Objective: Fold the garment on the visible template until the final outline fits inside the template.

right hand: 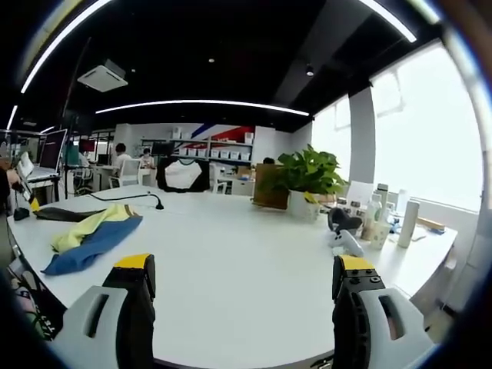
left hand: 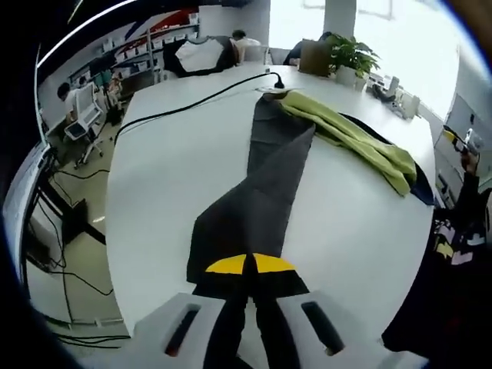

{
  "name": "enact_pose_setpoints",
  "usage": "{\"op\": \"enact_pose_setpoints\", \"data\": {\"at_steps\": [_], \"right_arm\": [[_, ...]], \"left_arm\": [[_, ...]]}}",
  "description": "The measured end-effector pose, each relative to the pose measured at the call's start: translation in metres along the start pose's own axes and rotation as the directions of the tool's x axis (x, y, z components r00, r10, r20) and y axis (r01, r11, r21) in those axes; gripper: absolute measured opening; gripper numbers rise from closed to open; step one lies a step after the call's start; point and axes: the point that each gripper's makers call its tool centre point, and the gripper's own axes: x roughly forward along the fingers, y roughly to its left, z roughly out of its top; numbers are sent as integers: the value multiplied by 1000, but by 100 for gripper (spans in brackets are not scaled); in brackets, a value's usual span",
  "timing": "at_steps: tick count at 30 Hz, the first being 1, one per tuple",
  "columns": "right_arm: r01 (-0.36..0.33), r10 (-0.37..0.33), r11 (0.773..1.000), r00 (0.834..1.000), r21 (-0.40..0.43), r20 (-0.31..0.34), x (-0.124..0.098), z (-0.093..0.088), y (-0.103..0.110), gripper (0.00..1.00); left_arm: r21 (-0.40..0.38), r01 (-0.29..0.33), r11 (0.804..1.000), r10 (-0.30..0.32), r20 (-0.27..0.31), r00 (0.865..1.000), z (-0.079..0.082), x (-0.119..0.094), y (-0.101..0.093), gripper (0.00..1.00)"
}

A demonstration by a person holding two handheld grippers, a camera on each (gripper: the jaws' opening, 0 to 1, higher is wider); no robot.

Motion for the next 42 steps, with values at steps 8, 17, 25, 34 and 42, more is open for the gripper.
{"op": "enact_pose_setpoints", "data": {"at_steps": [8,17,25,34,42], "right_arm": [[14,-14,1000,1000,-6,1,0,2,-3,99],[10,-10,1000,1000,-4,-1,0,2,-2,99],[18,-18,1000,1000,-6,15,-5,8,-5,99],[12,-12,1000,1000,-2,14,-4,8,-2,99],[-9,9,1000,1000,-5,29,-5,12,5,99]], "left_arm": [[-91,26,996,-27,-11,1000,-15,2,-24,0],[-138,60,989,-53,57,997,-21,-3,-48,1],[-144,45,989,-36,66,997,-27,4,-53,1],[-133,3,991,11,110,994,-27,1,-51,2],[-42,-151,988,154,435,887,31,-30,-48,29]]}}
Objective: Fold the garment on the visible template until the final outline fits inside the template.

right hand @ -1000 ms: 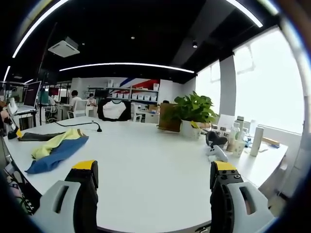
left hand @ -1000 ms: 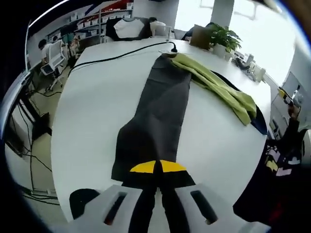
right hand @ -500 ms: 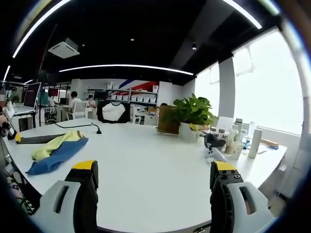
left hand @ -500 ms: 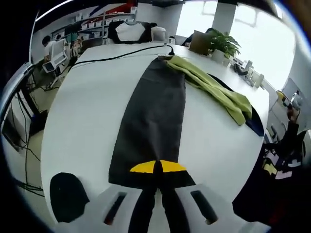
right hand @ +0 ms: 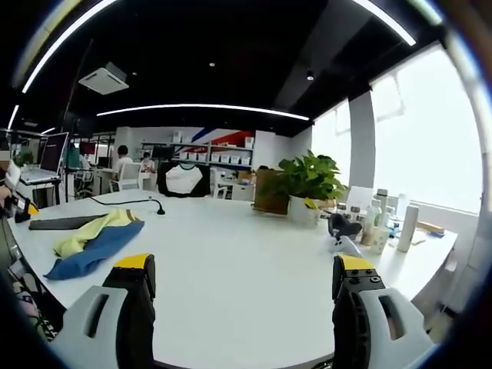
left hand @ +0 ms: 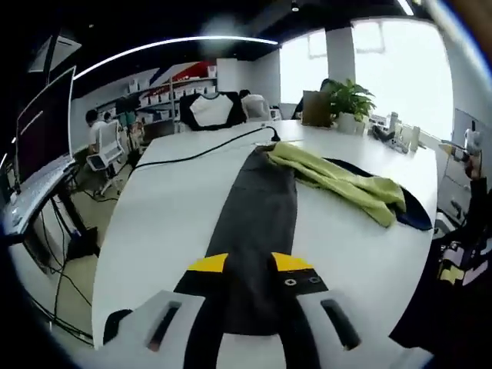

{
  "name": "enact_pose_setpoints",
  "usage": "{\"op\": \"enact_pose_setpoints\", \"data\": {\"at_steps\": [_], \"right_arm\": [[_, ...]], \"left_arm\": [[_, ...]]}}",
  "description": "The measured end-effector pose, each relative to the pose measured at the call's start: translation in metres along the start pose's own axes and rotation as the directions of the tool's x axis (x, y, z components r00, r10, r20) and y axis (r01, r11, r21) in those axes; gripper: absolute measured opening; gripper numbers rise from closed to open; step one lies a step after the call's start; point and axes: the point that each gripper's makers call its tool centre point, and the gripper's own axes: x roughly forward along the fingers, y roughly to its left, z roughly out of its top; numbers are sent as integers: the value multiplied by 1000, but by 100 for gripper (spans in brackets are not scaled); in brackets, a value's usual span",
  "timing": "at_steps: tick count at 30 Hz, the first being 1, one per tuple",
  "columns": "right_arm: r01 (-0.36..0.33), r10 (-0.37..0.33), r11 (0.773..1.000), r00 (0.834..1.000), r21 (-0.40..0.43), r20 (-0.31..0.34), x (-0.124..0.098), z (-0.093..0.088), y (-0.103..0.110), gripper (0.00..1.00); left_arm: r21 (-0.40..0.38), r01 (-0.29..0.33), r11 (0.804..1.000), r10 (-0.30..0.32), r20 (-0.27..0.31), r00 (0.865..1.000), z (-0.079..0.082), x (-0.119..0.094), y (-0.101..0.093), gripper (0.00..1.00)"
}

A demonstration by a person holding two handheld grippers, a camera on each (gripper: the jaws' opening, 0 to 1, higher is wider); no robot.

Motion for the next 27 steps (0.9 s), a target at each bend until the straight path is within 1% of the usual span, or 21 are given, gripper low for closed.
{"op": "enact_pose_setpoints", "data": {"at_steps": [1,2,3,5,7,10,12,13,16,18,19,21,23,24,25,27], "right_arm": [[-4,4,1000,1000,-1,-1,0,0,1,99],[-5,5,1000,1000,-1,0,0,0,1,99],[-6,6,1000,1000,1,-1,0,0,1,99],[-7,7,1000,1000,3,-3,1,-2,1,99],[-7,7,1000,1000,6,-5,1,-3,0,99],[-3,3,1000,1000,6,-2,1,-2,1,98],[-22,22,999,1000,-23,-13,2,-1,10,94],[-30,30,999,1000,-27,-10,3,0,14,95],[-69,69,997,998,-29,-4,7,1,29,96],[-92,92,995,996,-26,-9,11,-1,39,97],[-105,105,994,994,-28,-13,13,-2,44,97],[-120,119,992,993,-29,-19,15,-3,51,97],[-147,146,989,989,-34,-27,18,-3,62,98],[-149,148,988,989,-33,-28,19,-3,64,98],[-151,150,988,988,-28,-30,20,-3,67,99],[-164,163,986,986,-24,-37,22,-4,76,99]], "left_arm": [[18,-7,1000,7,-6,1000,2,-1,-1,32],[25,-10,1000,10,1,1000,4,-2,-3,35],[25,-19,1000,19,26,999,10,-2,-3,37],[29,-15,999,14,42,999,14,-3,-6,43],[41,-9,999,5,93,996,25,-5,-9,45],[28,-7,1000,3,129,992,33,-9,-10,46],[18,-5,1000,2,160,987,39,-12,-11,51],[20,-11,1000,7,187,982,44,-13,-11,54],[24,-21,999,14,239,971,55,-17,-13,63],[25,-15,1000,8,262,965,59,-19,-16,67],[20,-10,1000,4,264,965,61,-20,-18,70],[9,1,1000,-4,304,953,69,-23,-21,74],[8,-17,1000,13,357,934,78,-28,-21,76],[14,-16,1000,9,353,936,78,-29,-22,79],[16,-15,1000,9,353,936,79,-30,-23,83],[11,-18,1000,13,363,932,81,-33,-22,90]]}}
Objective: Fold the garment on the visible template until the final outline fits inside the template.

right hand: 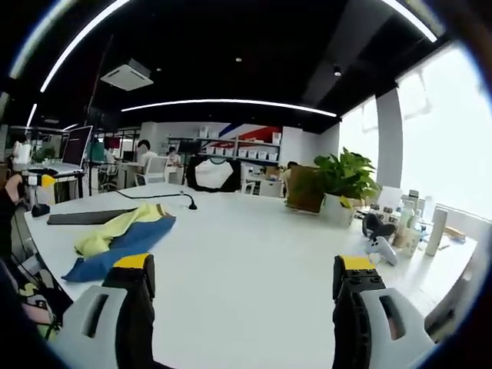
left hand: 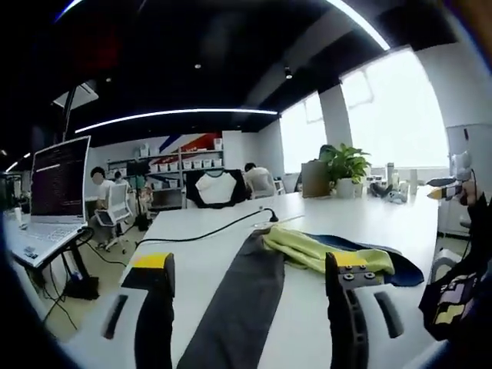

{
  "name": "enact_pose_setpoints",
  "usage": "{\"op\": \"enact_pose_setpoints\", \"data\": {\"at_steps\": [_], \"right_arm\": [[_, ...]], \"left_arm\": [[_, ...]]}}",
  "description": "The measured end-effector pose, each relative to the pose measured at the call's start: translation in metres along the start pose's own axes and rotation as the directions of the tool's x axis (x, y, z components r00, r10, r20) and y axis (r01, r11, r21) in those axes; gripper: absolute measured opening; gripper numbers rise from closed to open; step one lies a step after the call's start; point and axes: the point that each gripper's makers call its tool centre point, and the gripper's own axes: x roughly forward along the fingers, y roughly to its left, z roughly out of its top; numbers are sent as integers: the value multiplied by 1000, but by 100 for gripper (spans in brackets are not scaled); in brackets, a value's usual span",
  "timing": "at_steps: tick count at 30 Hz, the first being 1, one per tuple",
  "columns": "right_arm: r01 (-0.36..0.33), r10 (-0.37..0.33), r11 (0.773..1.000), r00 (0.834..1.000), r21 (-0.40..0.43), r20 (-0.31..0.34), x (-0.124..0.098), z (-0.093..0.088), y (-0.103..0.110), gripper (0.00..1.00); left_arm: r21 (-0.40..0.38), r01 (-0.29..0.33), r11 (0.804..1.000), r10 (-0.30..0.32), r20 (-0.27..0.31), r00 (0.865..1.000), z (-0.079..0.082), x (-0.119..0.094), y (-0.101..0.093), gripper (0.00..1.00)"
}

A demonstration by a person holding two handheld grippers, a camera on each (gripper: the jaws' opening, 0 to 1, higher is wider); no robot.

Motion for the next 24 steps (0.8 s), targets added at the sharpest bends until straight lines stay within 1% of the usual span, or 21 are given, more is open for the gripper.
{"op": "enact_pose_setpoints", "data": {"at_steps": [2,3,7,8,9,12,15,17,18,19,20,24], "right_arm": [[-24,24,1000,1000,10,-1,3,0,9,99],[-47,47,999,999,15,4,5,1,16,99],[-84,84,996,996,20,-12,11,-1,31,99],[-89,90,996,996,13,-15,12,-1,35,99],[-93,93,996,996,2,-17,15,-2,40,99],[-141,141,990,989,4,-39,23,-8,59,99],[-169,169,986,984,-1,-52,28,-12,76,99],[-174,174,985,984,9,-47,29,-11,85,99],[-198,198,980,980,-2,-27,30,-8,95,99],[-209,209,978,977,-2,-26,30,-8,101,99],[-239,239,971,970,-6,-41,31,-10,111,99],[-288,286,958,956,-18,-64,34,-17,133,99]], "left_arm": [[-11,-8,1000,8,-1,1000,1,-1,1,96],[-15,-12,1000,12,1,1000,1,-2,1,99],[-20,7,1000,-7,9,1000,3,-5,-3,100],[-18,15,1000,-15,-1,1000,3,-4,-6,100],[-15,19,1000,-20,-23,1000,1,-3,-9,100],[24,21,999,-22,18,1000,10,0,-18,100],[7,55,998,-55,26,998,13,2,-28,100],[6,62,998,-62,35,997,15,2,-30,100],[5,62,998,-62,37,997,16,3,-31,100],[1,63,998,-63,33,997,15,5,-31,100],[-11,64,998,-63,29,998,15,6,-33,100],[-2,80,997,-80,37,996,18,7,-43,100]]}}
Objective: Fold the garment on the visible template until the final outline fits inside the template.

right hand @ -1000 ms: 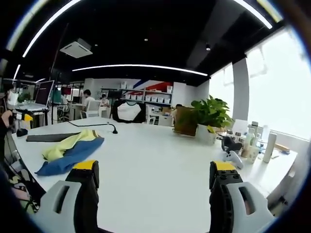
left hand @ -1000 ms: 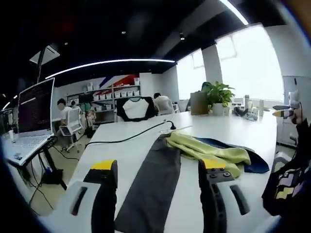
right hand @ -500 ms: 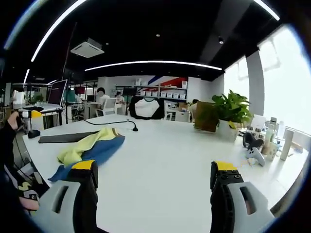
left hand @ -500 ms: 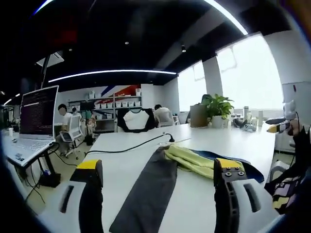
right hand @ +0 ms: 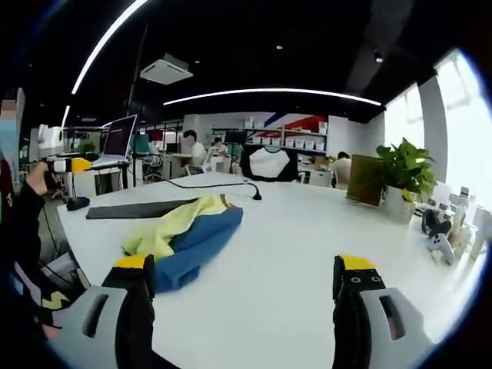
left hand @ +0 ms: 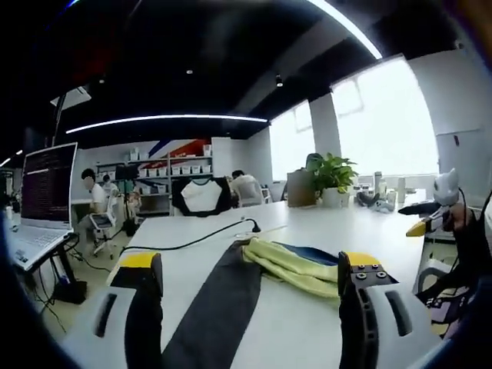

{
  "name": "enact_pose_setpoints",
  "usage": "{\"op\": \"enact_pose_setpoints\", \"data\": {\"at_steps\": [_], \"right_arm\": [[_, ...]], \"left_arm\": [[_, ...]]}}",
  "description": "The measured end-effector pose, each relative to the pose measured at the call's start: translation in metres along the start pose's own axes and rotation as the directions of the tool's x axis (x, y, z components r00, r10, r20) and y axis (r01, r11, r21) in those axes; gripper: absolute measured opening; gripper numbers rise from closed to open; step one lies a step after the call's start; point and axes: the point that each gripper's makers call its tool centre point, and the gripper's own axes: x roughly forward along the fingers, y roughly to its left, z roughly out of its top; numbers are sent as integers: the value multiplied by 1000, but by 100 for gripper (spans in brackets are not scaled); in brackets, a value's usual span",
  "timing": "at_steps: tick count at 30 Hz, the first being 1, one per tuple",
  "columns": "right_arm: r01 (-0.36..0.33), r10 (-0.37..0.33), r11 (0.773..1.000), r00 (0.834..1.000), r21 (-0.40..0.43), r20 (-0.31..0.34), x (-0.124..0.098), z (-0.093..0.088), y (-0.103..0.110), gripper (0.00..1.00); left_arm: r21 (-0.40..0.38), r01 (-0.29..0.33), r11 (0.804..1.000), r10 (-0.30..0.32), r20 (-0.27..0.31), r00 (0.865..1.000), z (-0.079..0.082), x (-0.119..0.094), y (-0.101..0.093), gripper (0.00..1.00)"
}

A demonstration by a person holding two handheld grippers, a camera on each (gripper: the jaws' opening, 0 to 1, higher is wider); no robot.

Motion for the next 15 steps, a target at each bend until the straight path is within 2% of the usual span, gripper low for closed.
{"op": "enact_pose_setpoints", "data": {"at_steps": [4,8,10,15], "right_arm": [[-29,29,1000,999,-5,-20,7,-5,12,99],[-53,53,999,998,-3,-36,11,-10,23,96],[-70,70,998,996,9,-58,15,-14,30,93],[-116,117,993,989,8,-87,22,-22,49,93]], "left_arm": [[37,2,999,-2,-5,1000,2,0,-6,100],[56,-19,998,20,-16,1000,0,-2,-3,100],[60,-25,998,27,-22,999,-1,-2,-1,100],[42,-28,999,29,-32,999,-3,-4,1,99]]}}
